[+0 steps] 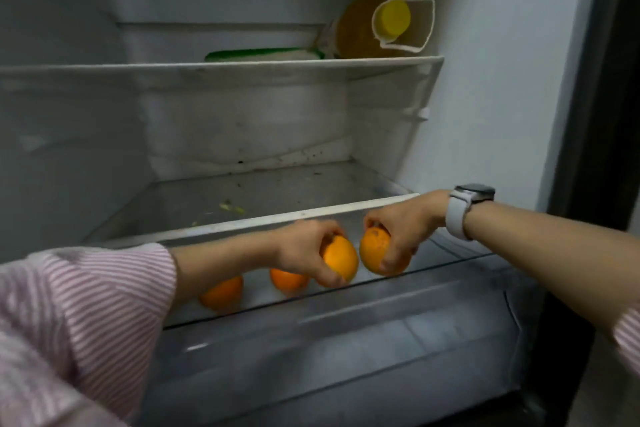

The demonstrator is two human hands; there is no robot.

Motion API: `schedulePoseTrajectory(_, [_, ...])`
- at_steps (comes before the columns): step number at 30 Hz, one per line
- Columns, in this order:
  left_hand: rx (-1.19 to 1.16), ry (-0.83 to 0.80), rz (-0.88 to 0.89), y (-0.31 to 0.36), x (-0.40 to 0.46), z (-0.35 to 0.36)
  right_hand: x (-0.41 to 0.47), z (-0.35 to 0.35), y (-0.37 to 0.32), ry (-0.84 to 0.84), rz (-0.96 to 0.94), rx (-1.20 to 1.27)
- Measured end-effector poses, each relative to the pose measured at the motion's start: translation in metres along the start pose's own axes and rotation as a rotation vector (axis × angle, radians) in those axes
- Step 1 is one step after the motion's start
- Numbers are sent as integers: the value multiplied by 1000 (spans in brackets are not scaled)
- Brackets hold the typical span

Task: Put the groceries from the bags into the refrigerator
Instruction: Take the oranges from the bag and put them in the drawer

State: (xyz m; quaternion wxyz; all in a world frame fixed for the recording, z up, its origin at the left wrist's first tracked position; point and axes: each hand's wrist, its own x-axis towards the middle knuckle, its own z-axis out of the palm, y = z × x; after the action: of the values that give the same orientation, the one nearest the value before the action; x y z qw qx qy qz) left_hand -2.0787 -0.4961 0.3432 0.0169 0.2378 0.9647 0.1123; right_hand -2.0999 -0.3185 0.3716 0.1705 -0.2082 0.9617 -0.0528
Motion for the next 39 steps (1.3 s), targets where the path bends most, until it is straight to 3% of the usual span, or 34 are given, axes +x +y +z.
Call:
schedulePoseTrajectory(6, [65,30,-14,-29,43,39,45,17,12,-197,39,-118])
schedulePoseTrajectory(14, [103,10,-80,-47,49,68,62,27,27,-145,59,-103])
schedulePoseTrajectory(19, [124,-95,-70,-42,46,63,61,28,29,-202,112,-46])
schedulePoseTrajectory(24, [135,-173,-23,-42,45,48,47,16,24,-156,146,58])
schedulePoseTrajectory(30, [107,-168,-33,-19,22,-3,15,-3,10,-1,124,23])
schedulePoseTrajectory(32, [155,-109,-57,-8,4,-20,-4,-5,0,133,85,-53])
schedulePoseTrajectory(35, [182,47,-147,6,-31,-42,-34,1,-16,424,-11,-92])
schedulePoseTrajectory(39, [193,388,-323,27,-92,-42,-67,27,-33,764,-133,33])
